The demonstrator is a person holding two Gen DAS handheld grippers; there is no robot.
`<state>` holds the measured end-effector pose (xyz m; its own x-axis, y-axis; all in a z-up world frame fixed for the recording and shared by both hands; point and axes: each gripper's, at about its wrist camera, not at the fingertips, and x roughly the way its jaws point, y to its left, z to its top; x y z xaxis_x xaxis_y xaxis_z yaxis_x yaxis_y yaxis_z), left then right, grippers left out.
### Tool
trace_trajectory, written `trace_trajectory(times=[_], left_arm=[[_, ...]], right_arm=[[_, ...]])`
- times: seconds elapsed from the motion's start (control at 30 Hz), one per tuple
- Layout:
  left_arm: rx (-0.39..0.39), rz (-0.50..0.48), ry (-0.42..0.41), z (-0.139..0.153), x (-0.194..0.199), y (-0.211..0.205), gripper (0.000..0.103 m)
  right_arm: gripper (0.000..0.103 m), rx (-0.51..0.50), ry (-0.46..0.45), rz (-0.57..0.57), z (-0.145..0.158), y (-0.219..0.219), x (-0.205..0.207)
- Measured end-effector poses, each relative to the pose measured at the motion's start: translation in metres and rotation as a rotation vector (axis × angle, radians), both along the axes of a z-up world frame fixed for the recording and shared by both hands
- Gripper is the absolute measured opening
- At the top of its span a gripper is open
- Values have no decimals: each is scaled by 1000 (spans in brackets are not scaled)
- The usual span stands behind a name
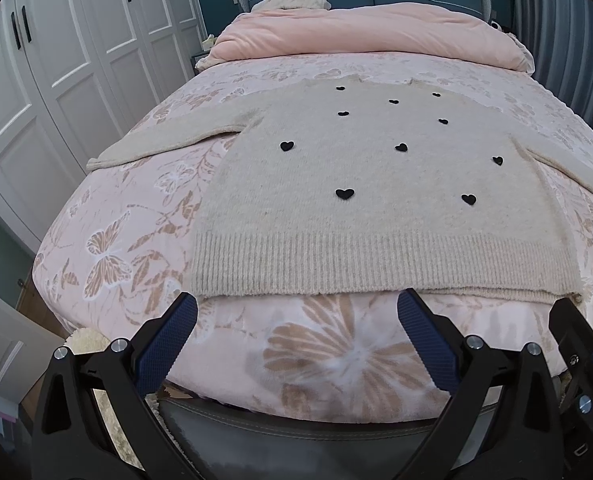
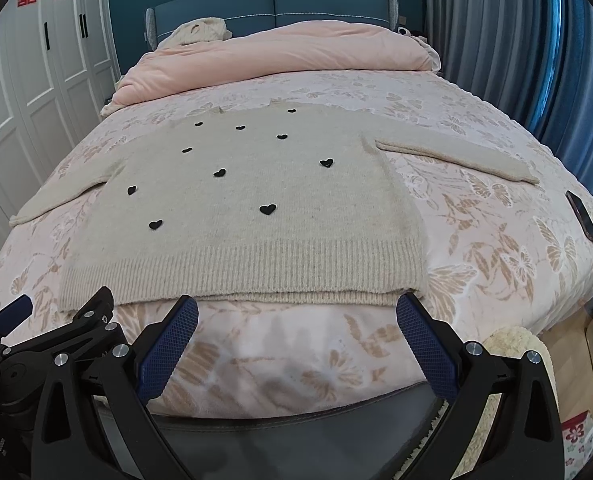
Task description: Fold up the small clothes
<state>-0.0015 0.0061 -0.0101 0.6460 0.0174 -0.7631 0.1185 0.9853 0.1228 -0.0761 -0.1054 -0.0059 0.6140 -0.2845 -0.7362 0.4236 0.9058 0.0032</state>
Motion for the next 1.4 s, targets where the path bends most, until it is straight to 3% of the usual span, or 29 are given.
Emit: trace_trajectory(times=[1.4], left_arm=[[1,10,15,-7,-2,4,98]], right_arm=[[98,7,6,-2,-6,1,0]])
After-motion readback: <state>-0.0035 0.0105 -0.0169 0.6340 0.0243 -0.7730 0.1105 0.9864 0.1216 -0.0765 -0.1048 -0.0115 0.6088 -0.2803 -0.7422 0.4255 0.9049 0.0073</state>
